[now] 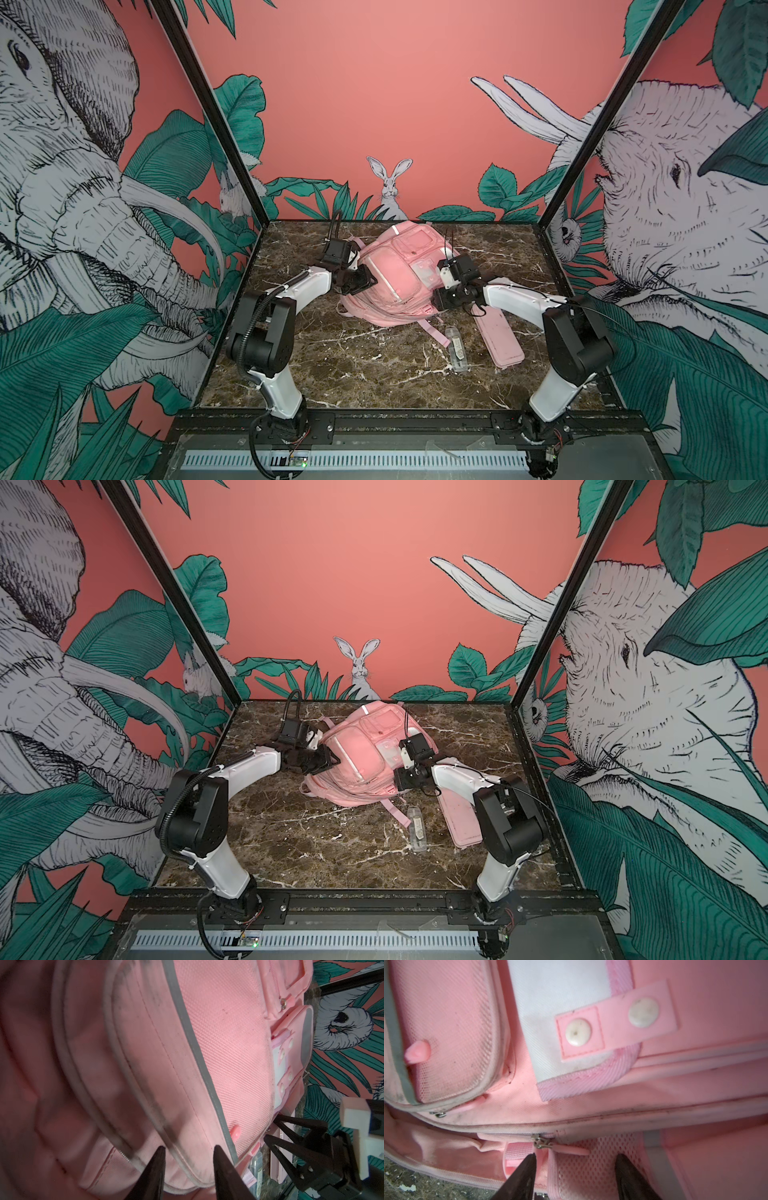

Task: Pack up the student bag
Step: 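Draw the zipper toward the bag top with the right gripper while the left grips it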

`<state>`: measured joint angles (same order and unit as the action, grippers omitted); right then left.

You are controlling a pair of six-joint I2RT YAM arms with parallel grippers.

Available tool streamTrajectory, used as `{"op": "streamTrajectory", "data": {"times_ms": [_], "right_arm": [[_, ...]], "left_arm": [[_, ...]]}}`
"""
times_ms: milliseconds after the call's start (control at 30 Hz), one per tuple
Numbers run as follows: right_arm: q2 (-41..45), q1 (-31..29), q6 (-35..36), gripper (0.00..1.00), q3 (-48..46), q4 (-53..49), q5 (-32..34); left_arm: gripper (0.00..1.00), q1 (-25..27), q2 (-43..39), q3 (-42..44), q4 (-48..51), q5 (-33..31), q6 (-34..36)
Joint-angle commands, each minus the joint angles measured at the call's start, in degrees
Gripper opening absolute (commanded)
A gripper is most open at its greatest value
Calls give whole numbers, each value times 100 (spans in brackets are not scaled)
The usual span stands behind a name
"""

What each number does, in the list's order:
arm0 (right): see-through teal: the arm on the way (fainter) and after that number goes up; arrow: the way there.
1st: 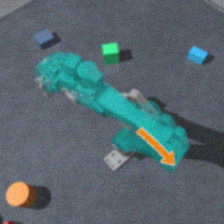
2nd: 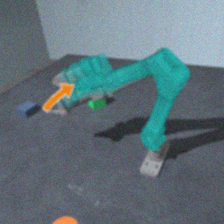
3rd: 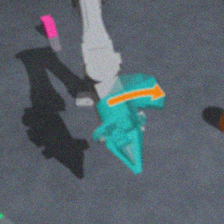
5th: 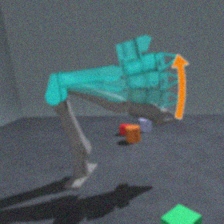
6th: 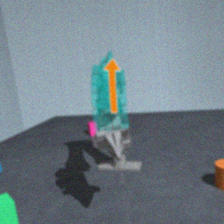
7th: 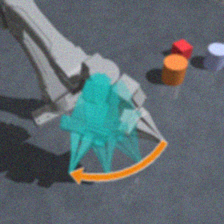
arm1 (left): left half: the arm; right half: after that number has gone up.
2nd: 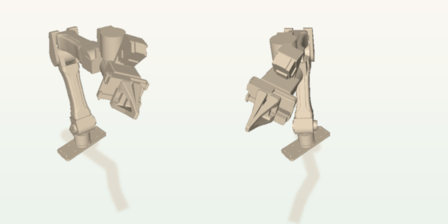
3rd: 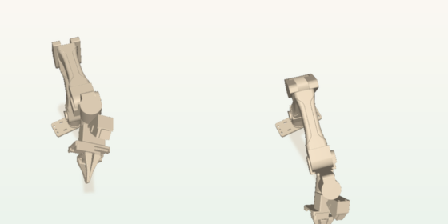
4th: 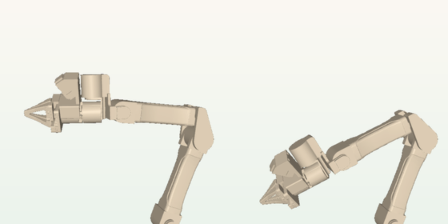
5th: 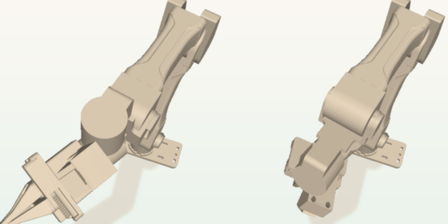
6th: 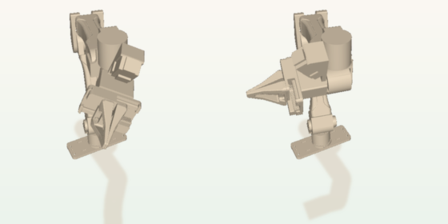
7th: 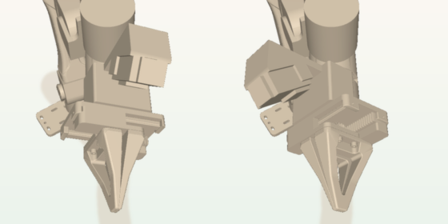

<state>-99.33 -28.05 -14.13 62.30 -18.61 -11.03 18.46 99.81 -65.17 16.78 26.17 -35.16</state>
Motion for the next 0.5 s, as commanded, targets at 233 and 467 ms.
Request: {"op": "streamTrajectory", "data": {"times_ms": [233,467], "right_arm": [[-363,10,3,59,-3,287,-151],[-659,28,-5,40,11,450,-244]], "left_arm": [[38,44,194,153,-239,63,-123],[36,44,259,197,-282,46,-94]]}}
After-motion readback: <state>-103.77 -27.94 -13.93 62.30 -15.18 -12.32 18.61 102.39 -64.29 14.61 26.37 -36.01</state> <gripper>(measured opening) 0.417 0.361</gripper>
